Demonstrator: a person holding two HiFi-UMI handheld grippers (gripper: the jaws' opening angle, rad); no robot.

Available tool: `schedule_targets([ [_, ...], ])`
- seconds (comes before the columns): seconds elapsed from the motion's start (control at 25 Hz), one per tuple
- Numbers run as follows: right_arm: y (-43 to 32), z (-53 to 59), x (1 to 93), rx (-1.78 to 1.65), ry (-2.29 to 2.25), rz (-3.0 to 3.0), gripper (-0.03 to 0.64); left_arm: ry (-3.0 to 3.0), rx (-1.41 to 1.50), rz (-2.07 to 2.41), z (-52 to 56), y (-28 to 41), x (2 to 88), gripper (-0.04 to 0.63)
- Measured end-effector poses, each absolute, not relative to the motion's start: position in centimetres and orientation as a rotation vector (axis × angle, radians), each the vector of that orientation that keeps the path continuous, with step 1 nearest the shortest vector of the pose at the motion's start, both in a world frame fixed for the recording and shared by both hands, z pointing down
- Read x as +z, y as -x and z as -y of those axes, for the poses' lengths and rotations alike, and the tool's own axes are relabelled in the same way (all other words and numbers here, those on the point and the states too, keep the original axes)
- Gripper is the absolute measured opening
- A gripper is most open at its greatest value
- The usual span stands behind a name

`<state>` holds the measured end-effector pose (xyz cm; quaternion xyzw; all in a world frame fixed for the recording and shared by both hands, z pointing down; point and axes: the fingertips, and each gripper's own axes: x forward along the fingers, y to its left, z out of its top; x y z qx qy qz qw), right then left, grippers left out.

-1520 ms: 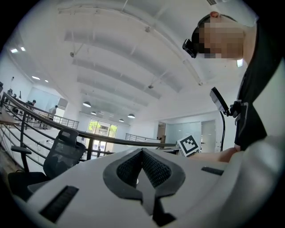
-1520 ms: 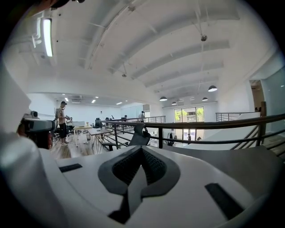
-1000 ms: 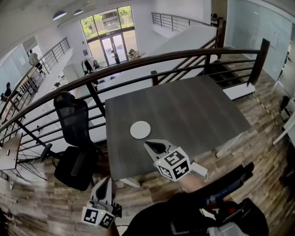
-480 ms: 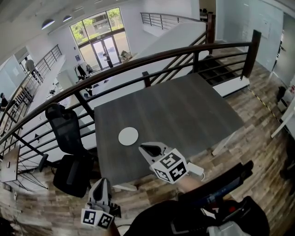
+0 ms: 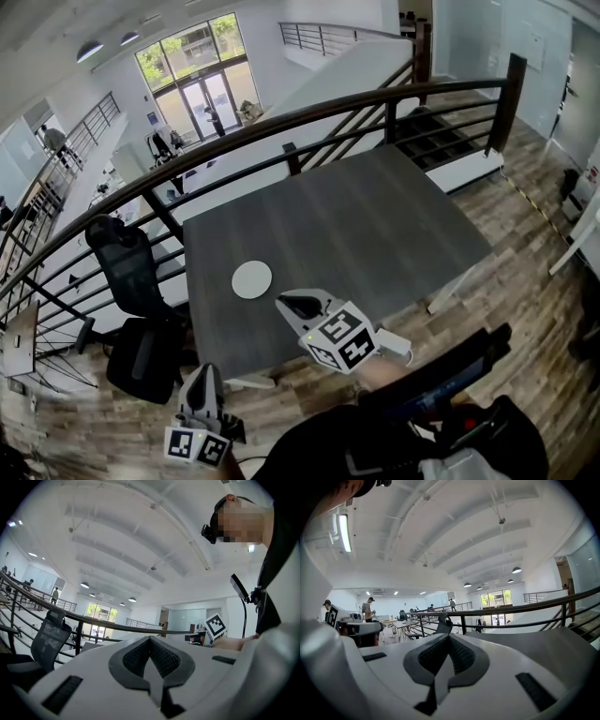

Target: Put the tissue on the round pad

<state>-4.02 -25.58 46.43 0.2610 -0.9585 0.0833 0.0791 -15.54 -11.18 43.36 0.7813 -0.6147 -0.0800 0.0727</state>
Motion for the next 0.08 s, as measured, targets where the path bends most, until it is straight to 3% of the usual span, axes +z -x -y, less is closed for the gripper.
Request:
schedule_targets([
  [0.08, 4.03, 25.59, 46.59, 0.249, -0.774, 2.866, 0.002, -2.351, -0.229, 1.854, 11.28, 15.59, 43.68, 0.003],
])
